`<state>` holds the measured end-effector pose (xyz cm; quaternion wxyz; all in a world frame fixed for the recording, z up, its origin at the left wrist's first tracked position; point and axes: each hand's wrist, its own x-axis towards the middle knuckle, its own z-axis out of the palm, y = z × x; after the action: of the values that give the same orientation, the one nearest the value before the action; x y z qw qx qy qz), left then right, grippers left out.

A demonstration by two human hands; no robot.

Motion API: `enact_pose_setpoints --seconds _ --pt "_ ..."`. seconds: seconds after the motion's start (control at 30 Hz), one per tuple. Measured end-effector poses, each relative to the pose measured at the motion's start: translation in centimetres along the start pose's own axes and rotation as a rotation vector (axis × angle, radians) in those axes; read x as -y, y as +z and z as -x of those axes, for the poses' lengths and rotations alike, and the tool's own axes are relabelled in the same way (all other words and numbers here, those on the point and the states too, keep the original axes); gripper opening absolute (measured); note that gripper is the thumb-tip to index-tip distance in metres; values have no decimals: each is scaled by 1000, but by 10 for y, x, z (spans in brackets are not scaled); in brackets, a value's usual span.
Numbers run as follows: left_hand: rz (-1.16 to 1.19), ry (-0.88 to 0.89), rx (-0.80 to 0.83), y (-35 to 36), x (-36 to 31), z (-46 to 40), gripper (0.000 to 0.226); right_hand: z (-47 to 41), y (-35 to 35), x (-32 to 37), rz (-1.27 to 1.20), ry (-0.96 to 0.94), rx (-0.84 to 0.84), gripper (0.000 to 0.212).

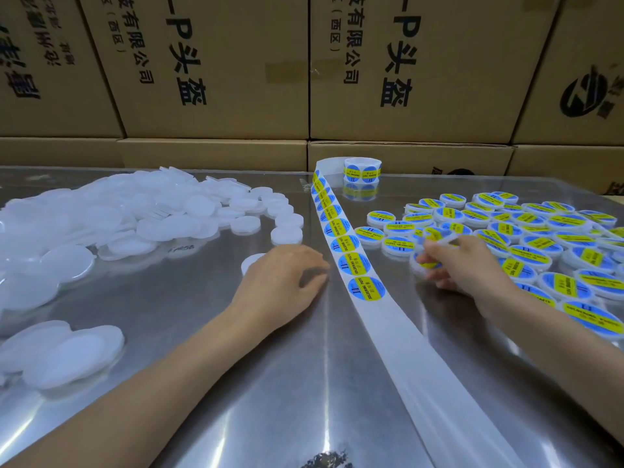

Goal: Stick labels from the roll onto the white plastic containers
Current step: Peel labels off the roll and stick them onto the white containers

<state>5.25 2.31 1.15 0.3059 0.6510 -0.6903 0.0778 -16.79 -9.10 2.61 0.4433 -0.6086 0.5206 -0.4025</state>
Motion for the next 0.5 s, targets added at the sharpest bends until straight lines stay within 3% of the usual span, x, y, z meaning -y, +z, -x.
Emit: enact_pose_setpoints --seconds 0.07,0.1,0.23,0.3,0.4,0.5 --pt "-7 -29 31 1 3 0 19 -1 -1 -3 -52 45 16 5" --pt "-11 -40 36 1 3 0 19 -1 -2 -3 -72 63 13 4" --pt "-59 -79 56 0 4 -1 21 -3 1 -2 -46 62 -1 48" --pt "-83 -104 60 -1 4 -1 22 -2 4 -3 -24 47 -23 50" --pt "-140 -161 76 -2 6 -1 28 2 7 -2 108 -93 -66 37" --pt "-163 -240 146 0 10 1 44 16 16 1 331 -396 -10 12"
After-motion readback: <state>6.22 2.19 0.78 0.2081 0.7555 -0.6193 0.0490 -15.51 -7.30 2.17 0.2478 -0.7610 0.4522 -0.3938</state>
